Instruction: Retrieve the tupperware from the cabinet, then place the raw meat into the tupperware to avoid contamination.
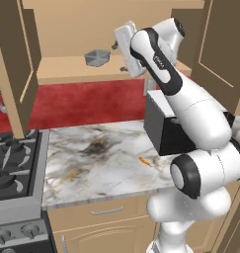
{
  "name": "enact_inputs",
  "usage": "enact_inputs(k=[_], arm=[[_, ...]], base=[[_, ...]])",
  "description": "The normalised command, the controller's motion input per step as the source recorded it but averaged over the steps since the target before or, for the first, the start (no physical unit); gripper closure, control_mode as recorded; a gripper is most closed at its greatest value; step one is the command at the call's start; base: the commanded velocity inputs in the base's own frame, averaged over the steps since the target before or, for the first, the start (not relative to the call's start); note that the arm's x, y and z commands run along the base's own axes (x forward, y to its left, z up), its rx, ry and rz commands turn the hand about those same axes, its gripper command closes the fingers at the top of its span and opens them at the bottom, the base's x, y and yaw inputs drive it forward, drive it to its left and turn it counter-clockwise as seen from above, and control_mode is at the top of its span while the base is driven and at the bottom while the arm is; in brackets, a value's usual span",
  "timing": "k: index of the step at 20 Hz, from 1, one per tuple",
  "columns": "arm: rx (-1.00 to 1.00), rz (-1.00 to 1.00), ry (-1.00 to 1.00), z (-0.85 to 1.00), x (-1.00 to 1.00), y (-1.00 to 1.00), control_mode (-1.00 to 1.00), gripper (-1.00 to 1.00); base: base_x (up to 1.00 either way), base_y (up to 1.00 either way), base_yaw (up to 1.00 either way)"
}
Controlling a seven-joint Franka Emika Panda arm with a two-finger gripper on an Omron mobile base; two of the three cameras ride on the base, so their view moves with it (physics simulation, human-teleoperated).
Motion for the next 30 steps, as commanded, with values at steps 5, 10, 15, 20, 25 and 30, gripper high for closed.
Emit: enact_inputs(k=[5,10,15,20,25,30], arm=[[0.0,0.06,0.0,0.05,0.42,-0.07,-1.0,-1.0],[0.0,0.04,-0.07,-0.11,0.42,-0.07,-1.0,-1.0],[0.0,0.04,-0.12,-0.23,0.33,-0.01,-1.0,-1.0],[0.0,0.04,-0.06,-0.23,0.32,0.01,-1.0,-1.0],[0.0,0.04,0.0,-0.05,0.41,0.0,-1.0,-1.0],[0.0,0.04,0.02,0.0,0.44,0.0,-1.0,-1.0]], base=[[0.0,0.0,0.0],[0.0,0.0,0.0],[0.0,0.0,0.0],[0.0,0.0,0.0],[0.0,0.0,0.0],[0.0,0.0,0.0]])
